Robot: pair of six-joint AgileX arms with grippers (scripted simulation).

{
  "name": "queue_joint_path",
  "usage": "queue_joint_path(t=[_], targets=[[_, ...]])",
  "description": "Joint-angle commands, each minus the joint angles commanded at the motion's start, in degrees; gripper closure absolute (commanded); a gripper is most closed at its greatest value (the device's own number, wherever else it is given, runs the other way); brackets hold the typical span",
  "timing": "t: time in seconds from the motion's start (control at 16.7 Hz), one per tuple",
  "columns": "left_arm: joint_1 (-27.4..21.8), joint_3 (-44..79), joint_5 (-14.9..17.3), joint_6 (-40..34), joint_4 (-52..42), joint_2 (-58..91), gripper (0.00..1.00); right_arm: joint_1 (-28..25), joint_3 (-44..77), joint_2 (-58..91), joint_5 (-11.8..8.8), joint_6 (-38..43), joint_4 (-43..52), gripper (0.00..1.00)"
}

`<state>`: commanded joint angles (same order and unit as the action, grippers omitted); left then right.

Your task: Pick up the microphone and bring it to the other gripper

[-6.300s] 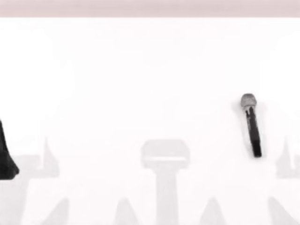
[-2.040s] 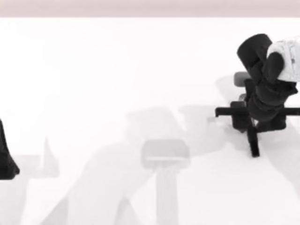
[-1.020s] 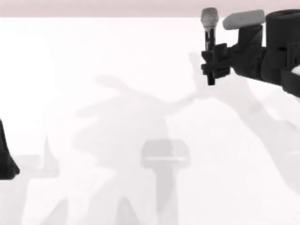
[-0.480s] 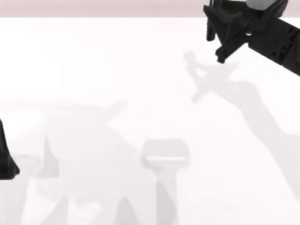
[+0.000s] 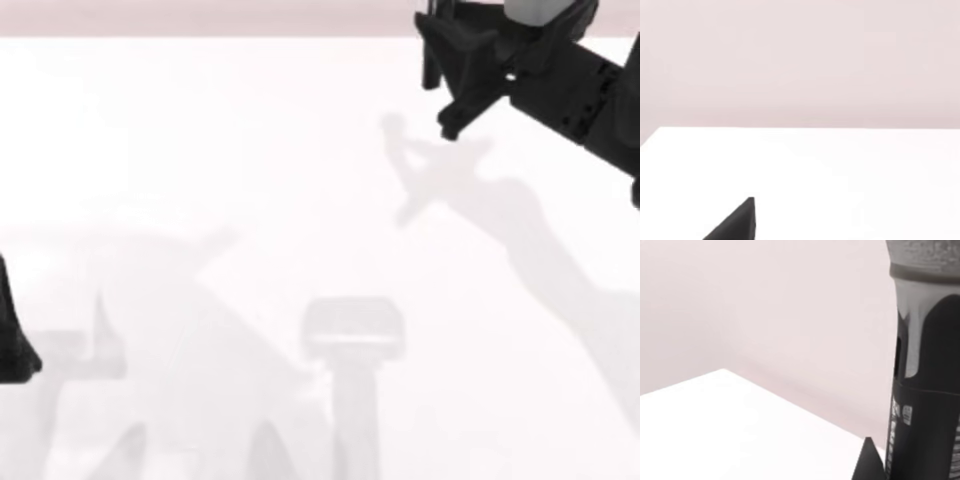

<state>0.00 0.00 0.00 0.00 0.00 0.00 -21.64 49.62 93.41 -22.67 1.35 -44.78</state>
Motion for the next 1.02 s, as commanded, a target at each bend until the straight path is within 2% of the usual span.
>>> queue_joint_path(t=[0.3,0.42,0.54,1.02], targets=[[0.00,0.00,0.00,0.00,0.00,0.00,0.00,-10.33,-1.76,-4.36,9.95,0.60,1.23,1.00],[0.00,0.00,0.00,0.00,0.00,0.00,0.00,-13.41,-2.24,-5.77,12.91,0.76,1.54,1.00],[0.00,0.00,0.00,0.00,0.00,0.00,0.00,-14.26,-2.37,-6.22,13.75,0.81,1.63,1.00],[0.00,0.00,0.00,0.00,0.00,0.00,0.00,-14.26,-2.37,-6.22,13.75,0.81,1.63,1.00]])
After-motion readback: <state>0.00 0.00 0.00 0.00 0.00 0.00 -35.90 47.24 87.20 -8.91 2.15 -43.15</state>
